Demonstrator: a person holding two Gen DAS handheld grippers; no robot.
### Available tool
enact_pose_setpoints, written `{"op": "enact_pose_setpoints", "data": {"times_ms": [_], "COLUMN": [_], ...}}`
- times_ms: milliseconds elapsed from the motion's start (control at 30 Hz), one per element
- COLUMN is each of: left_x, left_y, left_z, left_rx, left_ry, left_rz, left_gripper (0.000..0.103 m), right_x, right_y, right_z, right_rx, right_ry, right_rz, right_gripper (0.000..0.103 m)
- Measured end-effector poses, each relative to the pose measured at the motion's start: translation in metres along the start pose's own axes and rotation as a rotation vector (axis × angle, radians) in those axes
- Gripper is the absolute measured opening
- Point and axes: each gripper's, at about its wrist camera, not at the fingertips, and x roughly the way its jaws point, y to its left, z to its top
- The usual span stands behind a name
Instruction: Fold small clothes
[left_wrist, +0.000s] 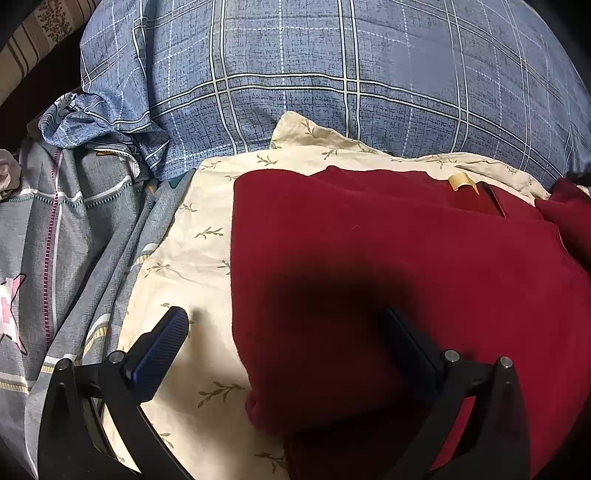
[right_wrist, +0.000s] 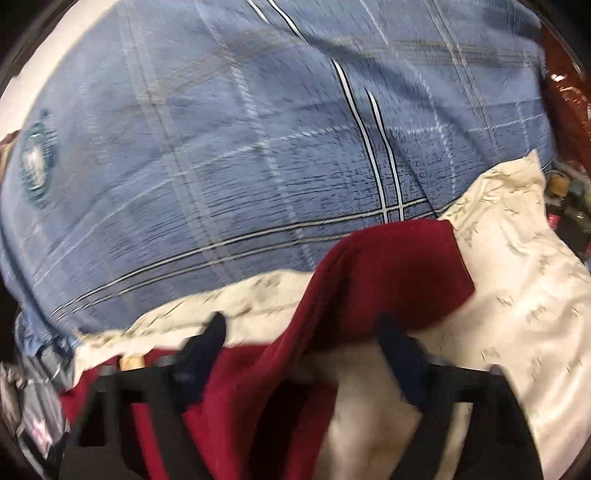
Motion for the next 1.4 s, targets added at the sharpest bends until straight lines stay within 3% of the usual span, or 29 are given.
{"op": "enact_pose_setpoints", "data": {"times_ms": [33, 67, 200, 233, 333, 433, 500, 533, 567, 633, 733, 800, 867, 900, 933, 1000, 1133, 1267, 1400], "left_x": [0.001, 0.001, -0.001, -0.002, -0.007, -0.013, -0.015, -0.015, -0.015, -0.017, -0.018, -0.017, -0.014, -0.012, -0.011, -0.008, -0.012, -0.022, -0.026], "left_y": [0.001, 0.001, 0.005, 0.007, 0.011, 0.019, 0.024, 0.026, 0.028, 0.029, 0.029, 0.027, 0.025, 0.024, 0.023, 0.023, 0.030, 0.036, 0.044], "left_z": [0.001, 0.001, 0.004, 0.004, 0.006, 0.008, 0.007, 0.006, 0.006, 0.005, 0.007, 0.008, 0.008, 0.007, 0.007, 0.009, 0.010, 0.012, 0.012], "left_rx": [0.000, 0.000, -0.014, -0.017, -0.026, -0.052, -0.072, -0.078, -0.083, -0.085, -0.087, -0.084, -0.071, -0.062, -0.056, -0.051, -0.076, -0.103, -0.134], "left_ry": [0.000, 0.001, 0.004, 0.003, -0.008, -0.027, -0.026, -0.025, -0.025, -0.027, -0.032, -0.030, -0.022, -0.018, -0.013, -0.006, -0.018, -0.048, -0.056], "left_rz": [-0.002, -0.004, -0.009, -0.007, 0.000, 0.000, -0.004, -0.006, -0.007, -0.003, -0.009, -0.008, -0.003, 0.003, 0.009, 0.018, 0.010, 0.002, -0.005], "left_gripper": [0.103, 0.103, 0.103, 0.103, 0.103, 0.103, 0.103, 0.103, 0.103, 0.103, 0.103, 0.103, 0.103, 0.103, 0.103, 0.103, 0.103, 0.103, 0.103], "right_x": [0.008, 0.011, -0.017, -0.026, -0.065, -0.098, -0.105, -0.104, -0.101, -0.092, -0.053, -0.032, 0.005, 0.019, 0.026, 0.029, -0.014, -0.073, -0.106], "right_y": [-0.002, -0.003, -0.001, 0.002, 0.023, 0.060, 0.066, 0.061, 0.054, 0.043, 0.023, 0.012, 0.002, -0.002, -0.006, -0.013, 0.000, 0.046, 0.110], "right_z": [0.001, 0.003, 0.003, 0.003, 0.002, -0.003, -0.003, -0.002, -0.001, 0.000, 0.005, 0.006, 0.009, 0.009, 0.007, 0.005, 0.002, -0.005, -0.039], "right_rx": [-0.004, -0.005, -0.026, -0.042, -0.114, -0.267, -0.260, -0.228, -0.185, -0.108, -0.051, -0.025, 0.009, 0.019, 0.026, 0.053, 0.021, -0.086, -0.242], "right_ry": [0.016, 0.019, -0.052, -0.064, -0.117, -0.166, -0.202, -0.203, -0.193, -0.168, -0.070, -0.022, 0.060, 0.087, 0.098, 0.087, 0.016, -0.047, -0.056], "right_rz": [-0.031, -0.049, -0.030, -0.024, 0.043, 0.055, 0.044, 0.049, 0.051, 0.043, -0.005, -0.017, -0.005, -0.018, -0.026, -0.011, 0.126, 0.262, 0.377], "right_gripper": [0.028, 0.018, 0.014, 0.009, 0.004, 0.004, 0.008, 0.024, 0.062, 0.096, 0.092, 0.078, 0.039, 0.028, 0.010, 0.006, 0.005, 0.006, 0.007]}}
